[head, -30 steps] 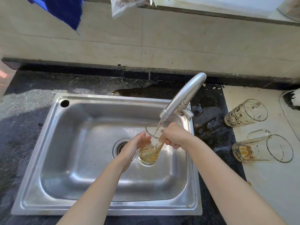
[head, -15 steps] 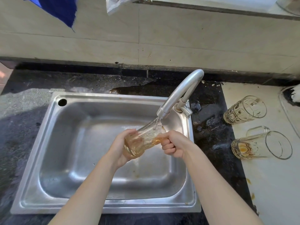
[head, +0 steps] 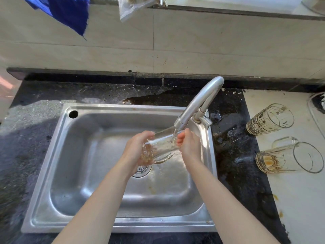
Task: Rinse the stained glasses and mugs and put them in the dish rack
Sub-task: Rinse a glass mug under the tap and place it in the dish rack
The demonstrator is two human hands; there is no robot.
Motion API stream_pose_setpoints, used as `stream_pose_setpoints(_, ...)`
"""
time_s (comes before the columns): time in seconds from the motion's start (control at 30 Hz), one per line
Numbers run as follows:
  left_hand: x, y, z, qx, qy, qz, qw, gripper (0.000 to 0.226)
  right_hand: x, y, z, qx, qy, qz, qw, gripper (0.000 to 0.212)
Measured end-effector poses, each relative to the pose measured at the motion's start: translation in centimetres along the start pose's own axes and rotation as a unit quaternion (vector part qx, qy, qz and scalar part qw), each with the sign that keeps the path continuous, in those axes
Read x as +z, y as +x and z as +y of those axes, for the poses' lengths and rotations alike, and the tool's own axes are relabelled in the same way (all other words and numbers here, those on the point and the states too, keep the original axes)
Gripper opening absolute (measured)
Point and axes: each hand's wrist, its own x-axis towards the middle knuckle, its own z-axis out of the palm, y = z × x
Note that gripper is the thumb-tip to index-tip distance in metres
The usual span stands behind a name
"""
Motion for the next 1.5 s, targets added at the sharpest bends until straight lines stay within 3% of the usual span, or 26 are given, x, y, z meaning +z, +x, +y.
stream_pose_setpoints(0.13, 0.9, -1.0, 1.1, 0.027, 0.03, 0.013, 0.999, 0.034, 1.1, -0.4, -0.4, -0.066, -0.025, 0.018, 0.997, 0.031)
stream_pose_setpoints(0.3, 1.8, -2.1, 1.4, 0.14, 0.154, 0.042, 0.977, 0.05, 1.3, 0.4, -1.4, 0.109, 0.083, 0.045, 0.99, 0.025)
stream_pose_setpoints(0.43, 2.8, -1.7, 1.2, 0.225, 0.239, 0.045, 0.944, 0.038, 0.9, 0.4, 0.0, 0.247, 0.152, 0.046, 0.956, 0.022)
stream_pose_setpoints(0.57, 3.8, -1.2, 0.3, 0.259, 0.372, 0.048, 0.89, 0.052, 0.8, 0.8, 1.7, 0.298, 0.262, 0.046, 0.917, 0.024)
stream_pose_setpoints(0.67, 5.4, -2.0, 0.3, 0.297, 0.486, 0.112, 0.814, 0.053, 1.2, 0.8, 2.9, 0.304, 0.307, 0.015, 0.902, 0.02)
stream_pose_setpoints(0.73, 6.6, -2.8, 0.6, 0.347, 0.481, 0.138, 0.793, 0.051, 1.5, 0.6, 3.6, 0.307, 0.33, 0.008, 0.893, 0.032)
stream_pose_setpoints(0.8, 7.5, -3.4, 0.8, 0.364, 0.409, 0.116, 0.829, 0.039, 1.8, 1.1, 5.1, 0.309, 0.357, 0.016, 0.881, 0.037)
stream_pose_setpoints(0.9, 8.0, -3.2, 1.8, 0.309, 0.279, 0.066, 0.907, 0.031, 1.0, 0.0, 3.2, 0.331, 0.363, 0.009, 0.871, 0.017)
stream_pose_setpoints(0.97, 7.6, -2.5, 2.6, 0.265, 0.256, 0.024, 0.929, 0.031, 0.3, 0.3, 3.4, 0.335, 0.372, 0.021, 0.866, 0.024)
stream_pose_setpoints(1.07, 6.2, -1.4, 3.6, 0.198, 0.169, -0.102, 0.96, 0.014, -0.4, 0.1, 3.0, 0.317, 0.372, -0.003, 0.872, 0.034)
stream_pose_setpoints(1.13, 5.5, -1.3, 3.6, 0.178, 0.092, -0.168, 0.965, 0.028, -0.1, 0.5, 3.0, 0.308, 0.35, -0.028, 0.884, 0.031)
stream_pose_setpoints(1.23, 5.2, -1.8, 3.2, 0.243, 0.161, -0.166, 0.942, 0.004, 0.3, 0.7, 2.2, 0.29, 0.328, -0.026, 0.899, 0.013)
stream_pose_setpoints(1.33, 4.9, -2.2, 2.8, 0.262, 0.183, -0.183, 0.93, 0.023, 0.1, 0.6, 1.7, 0.274, 0.321, -0.046, 0.906, 0.015)
stream_pose_setpoints(1.43, 4.8, -1.8, 3.3, 0.233, 0.154, -0.169, 0.945, 0.009, -0.1, 0.8, 1.8, 0.298, 0.296, -0.046, 0.906, 0.028)
stream_pose_setpoints(1.5, 5.0, -1.4, 3.8, 0.181, 0.112, -0.138, 0.967, 0.007, 0.1, 0.7, 1.9, 0.306, 0.278, -0.041, 0.91, 0.026)
